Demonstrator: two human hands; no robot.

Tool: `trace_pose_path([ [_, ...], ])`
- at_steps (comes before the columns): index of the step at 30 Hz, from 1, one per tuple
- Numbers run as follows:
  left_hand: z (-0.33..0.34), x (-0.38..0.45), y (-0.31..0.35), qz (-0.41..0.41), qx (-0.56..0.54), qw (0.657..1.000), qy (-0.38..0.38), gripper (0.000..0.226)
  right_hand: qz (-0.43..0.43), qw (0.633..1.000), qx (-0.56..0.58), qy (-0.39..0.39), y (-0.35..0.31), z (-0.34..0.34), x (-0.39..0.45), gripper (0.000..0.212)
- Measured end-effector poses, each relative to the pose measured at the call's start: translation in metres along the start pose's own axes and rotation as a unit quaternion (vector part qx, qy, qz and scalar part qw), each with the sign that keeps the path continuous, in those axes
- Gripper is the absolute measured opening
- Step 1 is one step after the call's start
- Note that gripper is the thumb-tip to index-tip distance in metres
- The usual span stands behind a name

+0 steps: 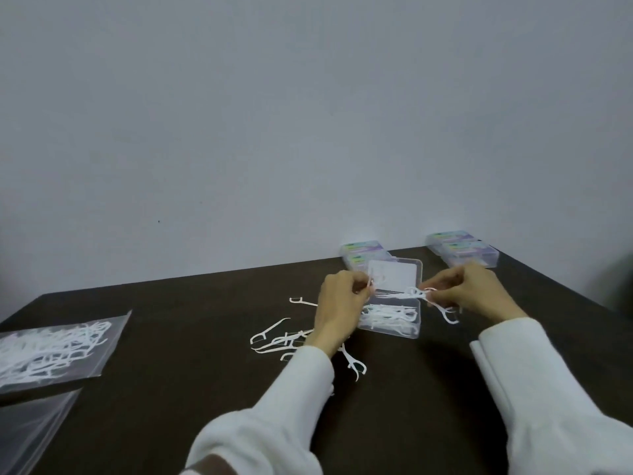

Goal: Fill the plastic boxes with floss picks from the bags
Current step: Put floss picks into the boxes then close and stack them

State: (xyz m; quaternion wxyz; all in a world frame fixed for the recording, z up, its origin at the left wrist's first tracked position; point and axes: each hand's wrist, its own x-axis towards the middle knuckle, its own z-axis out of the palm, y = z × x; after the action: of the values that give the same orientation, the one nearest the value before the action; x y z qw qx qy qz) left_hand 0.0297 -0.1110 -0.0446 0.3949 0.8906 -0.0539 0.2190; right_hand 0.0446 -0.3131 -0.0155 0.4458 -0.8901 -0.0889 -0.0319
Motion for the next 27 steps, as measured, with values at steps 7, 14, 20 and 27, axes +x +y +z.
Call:
trace_pose_path([
  [7, 0.009, 0.005, 0.007, 0.039, 0.104, 0.993, -0.043, 0.024, 0.008, 0.999, -0.027, -0.045, -0.003, 0.000, -0.002, 0.017],
  [14, 0.011, 0.008, 0.001, 0.000, 0.007, 0.998, -0.064, 0.026, 0.004, 0.998, -0.028, -0.047, -0.003, -0.001, -0.003, 0.017],
  [20, 0.004, 0.012, -0.005, -0.027, -0.107, 0.993, -0.053, 0.021, -0.003, 0.999, -0.015, -0.043, -0.005, 0.001, -0.003, 0.014],
  [27, -0.001, 0.012, -0.009, -0.007, -0.179, 0.973, -0.145, 0.021, -0.011, 0.999, 0.029, -0.039, -0.009, 0.004, -0.004, 0.015],
])
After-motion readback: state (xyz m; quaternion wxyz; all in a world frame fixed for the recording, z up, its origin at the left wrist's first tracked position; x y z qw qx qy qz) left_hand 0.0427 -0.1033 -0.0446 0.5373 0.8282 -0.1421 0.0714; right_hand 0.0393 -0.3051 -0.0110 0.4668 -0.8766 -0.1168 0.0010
